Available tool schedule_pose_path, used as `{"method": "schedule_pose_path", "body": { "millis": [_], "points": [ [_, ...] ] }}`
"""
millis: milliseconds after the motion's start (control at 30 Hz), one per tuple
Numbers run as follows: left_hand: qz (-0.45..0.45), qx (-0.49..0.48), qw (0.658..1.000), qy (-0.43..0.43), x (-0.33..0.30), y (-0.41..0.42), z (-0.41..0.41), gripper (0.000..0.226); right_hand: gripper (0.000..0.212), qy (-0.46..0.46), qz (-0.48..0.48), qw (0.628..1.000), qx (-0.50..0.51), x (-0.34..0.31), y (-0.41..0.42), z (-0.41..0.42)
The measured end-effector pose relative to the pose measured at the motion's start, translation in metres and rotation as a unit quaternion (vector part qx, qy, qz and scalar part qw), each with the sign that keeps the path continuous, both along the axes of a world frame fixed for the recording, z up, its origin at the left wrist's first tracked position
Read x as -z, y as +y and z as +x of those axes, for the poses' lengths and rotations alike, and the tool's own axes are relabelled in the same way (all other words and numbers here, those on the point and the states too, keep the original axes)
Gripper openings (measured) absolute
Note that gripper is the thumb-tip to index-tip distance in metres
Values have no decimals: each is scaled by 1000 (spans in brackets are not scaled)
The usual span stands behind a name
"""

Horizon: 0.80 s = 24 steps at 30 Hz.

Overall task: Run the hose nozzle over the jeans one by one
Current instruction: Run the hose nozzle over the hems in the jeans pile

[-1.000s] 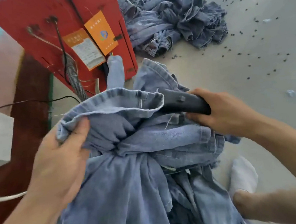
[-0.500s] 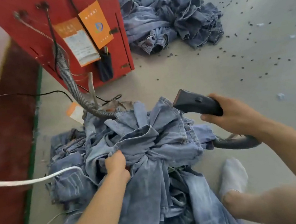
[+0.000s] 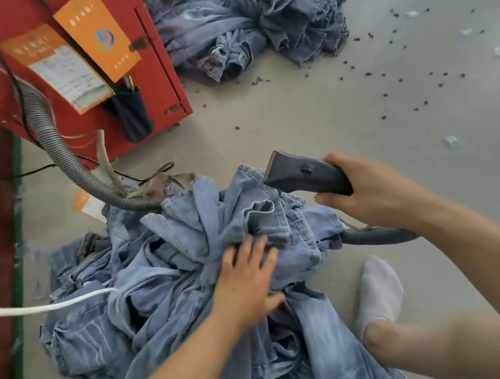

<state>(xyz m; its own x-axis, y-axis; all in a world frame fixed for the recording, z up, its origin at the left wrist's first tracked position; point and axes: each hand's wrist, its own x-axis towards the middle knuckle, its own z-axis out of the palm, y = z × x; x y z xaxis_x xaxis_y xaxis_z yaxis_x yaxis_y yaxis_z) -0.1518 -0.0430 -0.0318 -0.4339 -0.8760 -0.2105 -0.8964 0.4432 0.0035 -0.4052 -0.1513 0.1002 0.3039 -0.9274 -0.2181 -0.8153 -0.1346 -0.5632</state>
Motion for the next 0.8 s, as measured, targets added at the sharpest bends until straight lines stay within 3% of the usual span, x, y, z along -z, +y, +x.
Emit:
{"method": "schedule_pose_path", "body": {
  "millis": [100, 167, 367, 500, 567, 633, 700, 733, 800],
  "points": [
    [-41, -65, 997, 19, -11, -55, 14, 37, 31, 0, 4, 1000, -2, 1, 3, -4],
    [-64, -86, 992, 66, -17, -73, 17, 31, 30, 0, 3, 1000, 6, 2, 2, -8],
    [31, -86, 985, 149, -15, -48, 31, 65, 32, -18, -1, 999, 38, 1, 0, -13],
    [19, -144, 967, 209, -25, -37, 39, 48, 32, -13, -4, 1000, 25, 2, 6, -14],
    [-17, -181, 941, 284, -34, -32, 47, 37, 32, -17, -4, 1000, 22, 2, 9, -13],
    [-66, -245, 919, 303, -43, -29, 56, 59, 30, -22, -7, 1000, 17, 1, 10, -9],
    [-55, -369, 883, 284, -49, -37, 69, 82, 31, -24, -8, 1000, 15, 0, 10, -4],
    [-6, -437, 849, 298, -52, -44, 76, 88, 30, -22, -7, 1000, 14, 0, 10, -1],
    [110, -539, 732, 402, -58, -53, 88, 74, 29, -13, -7, 1000, 4, -1, 12, 6]
  ]
}}
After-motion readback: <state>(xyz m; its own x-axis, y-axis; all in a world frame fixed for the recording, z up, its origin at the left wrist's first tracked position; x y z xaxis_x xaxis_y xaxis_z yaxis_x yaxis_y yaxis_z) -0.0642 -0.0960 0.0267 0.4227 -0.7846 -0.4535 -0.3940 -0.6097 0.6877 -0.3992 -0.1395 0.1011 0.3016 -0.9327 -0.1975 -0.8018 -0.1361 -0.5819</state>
